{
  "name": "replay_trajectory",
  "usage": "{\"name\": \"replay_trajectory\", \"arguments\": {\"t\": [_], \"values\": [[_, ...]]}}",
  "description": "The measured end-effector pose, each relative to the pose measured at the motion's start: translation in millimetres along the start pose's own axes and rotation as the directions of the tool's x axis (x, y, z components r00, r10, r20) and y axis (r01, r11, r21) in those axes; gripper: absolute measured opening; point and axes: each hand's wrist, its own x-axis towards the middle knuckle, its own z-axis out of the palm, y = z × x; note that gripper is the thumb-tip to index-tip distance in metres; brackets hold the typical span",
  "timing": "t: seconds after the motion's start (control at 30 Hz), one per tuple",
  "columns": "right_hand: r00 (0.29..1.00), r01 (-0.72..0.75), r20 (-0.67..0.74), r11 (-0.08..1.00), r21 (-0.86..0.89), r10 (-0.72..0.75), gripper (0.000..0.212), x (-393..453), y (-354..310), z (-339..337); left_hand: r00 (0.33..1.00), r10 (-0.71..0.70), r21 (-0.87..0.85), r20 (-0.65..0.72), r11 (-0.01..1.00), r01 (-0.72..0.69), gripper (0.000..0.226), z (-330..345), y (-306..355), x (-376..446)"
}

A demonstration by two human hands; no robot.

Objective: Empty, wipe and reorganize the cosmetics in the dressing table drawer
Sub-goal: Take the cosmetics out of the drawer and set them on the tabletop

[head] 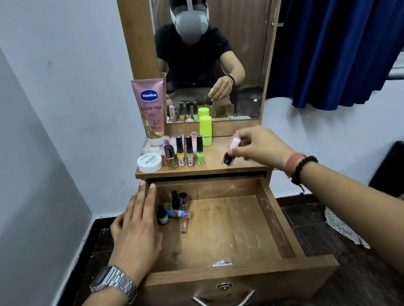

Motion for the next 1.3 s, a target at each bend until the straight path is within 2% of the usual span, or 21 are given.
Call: {"name": "replay_trajectory", "arguments": {"t": [0.1,0.33,0.8,0.97,1.07,1.13,1.3], "values": [[0.987,-0.004,-0.162,1.0,-0.014,0.002,0.011,29,2,-6,1.0,0.008,-0.003,0.002,1.0,-0.008,0.101,0,1,0],[0.959,-0.083,-0.28,0.992,-0.096,0.053,0.017,95,20,21,0.999,0.032,0.028,0.02,0.999,-0.032,0.105,4,-4,0],[0.975,-0.156,-0.192,0.964,-0.214,0.115,0.028,144,42,53,0.996,0.083,0.023,0.009,0.996,-0.084,0.101,12,-8,0],[0.95,-0.187,-0.275,0.975,-0.121,0.148,0.032,127,41,43,0.997,0.07,0.035,0.019,0.997,-0.07,0.101,9,-8,2],[0.932,-0.141,-0.346,0.988,-0.07,0.109,0.033,89,35,38,0.998,0.051,0.049,0.026,0.997,-0.052,0.1,9,-7,2],[0.951,-0.091,-0.298,0.996,-0.017,0.082,0.032,52,27,38,0.999,0.043,0.057,0.033,0.997,-0.045,0.101,9,-6,1],[0.999,-0.04,0.016,0.998,0.057,0.039,0.031,-54,12,54,0.998,0.023,0.061,0.061,0.998,-0.027,0.101,8,-6,1]]}}
